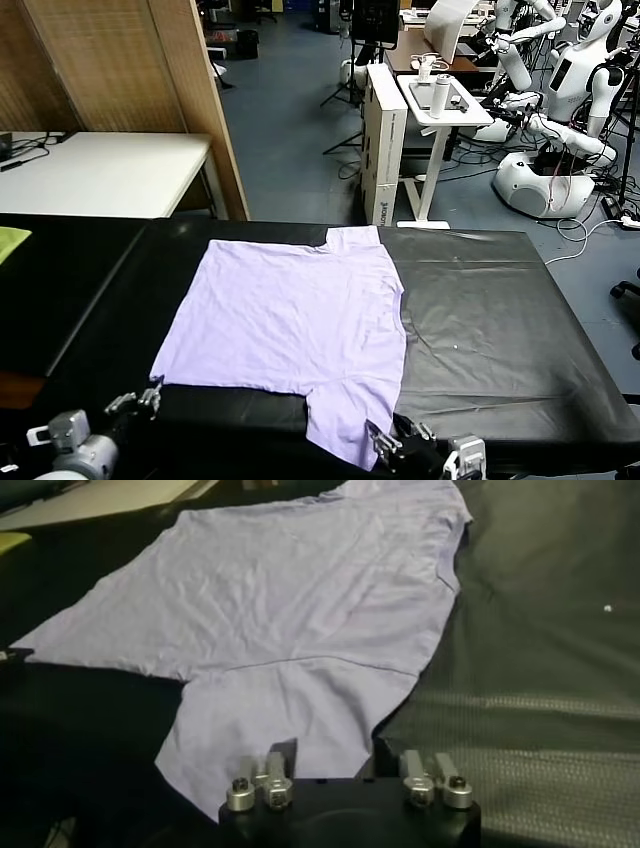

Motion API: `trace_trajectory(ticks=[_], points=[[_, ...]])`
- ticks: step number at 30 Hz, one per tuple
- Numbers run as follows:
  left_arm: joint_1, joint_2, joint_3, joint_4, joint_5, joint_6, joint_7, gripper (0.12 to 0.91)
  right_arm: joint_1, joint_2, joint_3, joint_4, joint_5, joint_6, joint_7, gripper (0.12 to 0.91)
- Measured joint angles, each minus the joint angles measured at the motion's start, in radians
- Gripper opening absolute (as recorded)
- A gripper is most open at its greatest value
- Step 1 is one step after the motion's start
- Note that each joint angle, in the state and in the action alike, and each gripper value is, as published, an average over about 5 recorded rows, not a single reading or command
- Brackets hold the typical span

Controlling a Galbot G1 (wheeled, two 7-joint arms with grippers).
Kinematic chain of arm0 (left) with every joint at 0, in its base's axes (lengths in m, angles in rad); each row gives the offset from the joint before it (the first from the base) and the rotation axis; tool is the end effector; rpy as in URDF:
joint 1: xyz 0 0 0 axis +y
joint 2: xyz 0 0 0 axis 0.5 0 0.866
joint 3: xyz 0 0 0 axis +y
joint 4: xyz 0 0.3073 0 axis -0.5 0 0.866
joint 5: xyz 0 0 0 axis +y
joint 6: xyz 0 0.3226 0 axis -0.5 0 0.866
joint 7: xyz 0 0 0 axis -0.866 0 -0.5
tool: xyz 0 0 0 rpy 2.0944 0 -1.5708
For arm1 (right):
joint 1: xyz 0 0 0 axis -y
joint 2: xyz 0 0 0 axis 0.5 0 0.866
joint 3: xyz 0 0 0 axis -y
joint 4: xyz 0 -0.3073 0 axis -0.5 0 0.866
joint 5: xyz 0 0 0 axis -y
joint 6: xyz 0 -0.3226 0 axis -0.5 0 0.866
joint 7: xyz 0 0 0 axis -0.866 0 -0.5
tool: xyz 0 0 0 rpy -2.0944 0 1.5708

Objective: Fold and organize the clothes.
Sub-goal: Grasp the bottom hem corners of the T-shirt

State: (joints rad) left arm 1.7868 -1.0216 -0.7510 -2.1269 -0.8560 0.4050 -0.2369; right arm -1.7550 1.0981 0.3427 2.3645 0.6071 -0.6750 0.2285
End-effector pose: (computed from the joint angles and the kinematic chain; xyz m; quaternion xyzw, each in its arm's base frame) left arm 0.1402 0.1242 -0.2424 0.0401 -0.9505 0.0951 0.2930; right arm 0.1123 0.0010 -0.2110 0.1648 -0.9121 -0.0590 0.3706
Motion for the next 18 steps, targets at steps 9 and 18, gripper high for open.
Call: trace_trajectory(ticks=[9, 18], points=[[0.014, -0.012, 0.017, -0.021, 0.020, -0.004, -0.003, 0.149, -0.061, -0.013, 0.048, 0.066, -0.011, -0.014, 0.021, 0.139], [0.062, -0.019, 0.005, -0.077, 0.024, -0.003, -0.024, 0.149, -0.054, -0.028, 0.089, 0.091, 0.000, 0.013, 0.018, 0.139]])
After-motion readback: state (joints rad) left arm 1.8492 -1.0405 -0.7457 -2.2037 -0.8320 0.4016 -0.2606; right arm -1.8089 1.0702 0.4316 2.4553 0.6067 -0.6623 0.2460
